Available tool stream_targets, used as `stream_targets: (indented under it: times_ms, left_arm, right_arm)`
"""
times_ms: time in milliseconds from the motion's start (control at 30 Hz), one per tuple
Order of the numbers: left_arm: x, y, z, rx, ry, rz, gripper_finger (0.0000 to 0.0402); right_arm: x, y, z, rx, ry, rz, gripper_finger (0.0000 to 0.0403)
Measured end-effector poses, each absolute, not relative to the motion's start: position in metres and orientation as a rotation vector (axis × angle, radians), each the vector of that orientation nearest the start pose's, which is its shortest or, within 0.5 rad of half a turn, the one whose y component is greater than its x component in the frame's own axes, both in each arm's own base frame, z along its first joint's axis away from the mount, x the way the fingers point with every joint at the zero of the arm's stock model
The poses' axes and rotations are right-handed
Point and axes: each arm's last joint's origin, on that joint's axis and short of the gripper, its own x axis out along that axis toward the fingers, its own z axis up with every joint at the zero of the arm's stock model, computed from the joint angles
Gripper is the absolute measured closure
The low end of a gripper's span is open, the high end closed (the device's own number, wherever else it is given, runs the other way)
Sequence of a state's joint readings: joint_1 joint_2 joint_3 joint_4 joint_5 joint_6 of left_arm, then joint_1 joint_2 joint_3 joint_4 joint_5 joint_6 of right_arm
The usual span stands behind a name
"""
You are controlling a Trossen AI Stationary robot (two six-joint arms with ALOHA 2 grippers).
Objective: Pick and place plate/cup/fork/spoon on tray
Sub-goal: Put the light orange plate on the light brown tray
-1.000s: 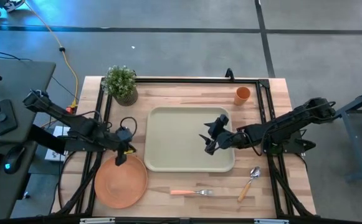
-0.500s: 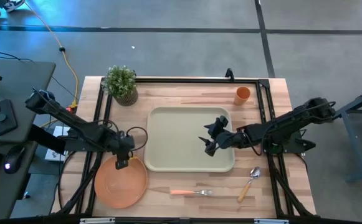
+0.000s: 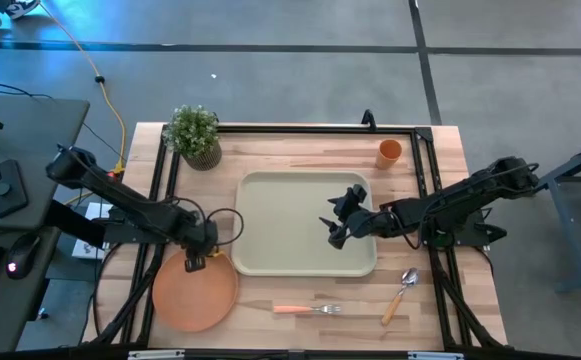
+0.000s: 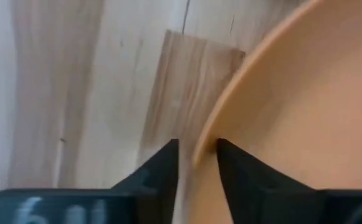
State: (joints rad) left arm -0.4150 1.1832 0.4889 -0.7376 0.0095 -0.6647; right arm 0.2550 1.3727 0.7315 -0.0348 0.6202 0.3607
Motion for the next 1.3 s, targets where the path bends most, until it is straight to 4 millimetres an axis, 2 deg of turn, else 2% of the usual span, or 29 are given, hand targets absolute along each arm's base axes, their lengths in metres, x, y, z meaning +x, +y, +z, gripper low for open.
stream_targets:
  times_ms: [167, 267, 400, 600, 733, 900, 1033, 1167, 1300]
  left_arm:
    - [0.148, -0.067, 0.142, -0.305, 1.465, 0.103, 0.0389]
    - [0.150, -0.067, 0.148, -0.334, 1.434, 0.122, 0.0388]
    - [0.157, -0.069, 0.168, -0.364, 1.338, 0.104, 0.0397]
    - [0.164, -0.071, 0.200, -0.375, 1.204, 0.060, 0.0399]
    - [0.169, -0.067, 0.212, -0.345, 1.117, 0.090, 0.0400]
    - [0.187, -0.050, 0.225, -0.281, 0.899, 0.232, 0.0400]
    - [0.204, -0.027, 0.234, -0.276, 0.738, 0.307, 0.0400]
    - [0.215, -0.001, 0.241, -0.317, 0.624, 0.366, 0.0400]
    - [0.227, 0.025, 0.245, -0.324, 0.502, 0.483, 0.0400]
  right_arm:
    - [0.267, 0.055, 0.205, 0.086, 0.572, -0.373, 0.0136]
    - [0.267, 0.056, 0.205, 0.123, 0.587, -0.325, 0.0146]
    - [0.267, 0.056, 0.205, 0.143, 0.585, -0.328, 0.0163]
    - [0.265, 0.058, 0.206, 0.151, 0.532, -0.456, 0.0199]
    - [0.264, 0.065, 0.208, 0.124, 0.484, -0.505, 0.0218]
    - [0.266, 0.074, 0.221, 0.097, 0.457, -0.525, 0.0229]
    - [0.265, 0.080, 0.239, 0.049, 0.452, -0.562, 0.0230]
    - [0.256, 0.083, 0.255, -0.033, 0.480, -0.642, 0.0230]
    - [0.240, 0.081, 0.260, -0.045, 0.528, -0.698, 0.0230]
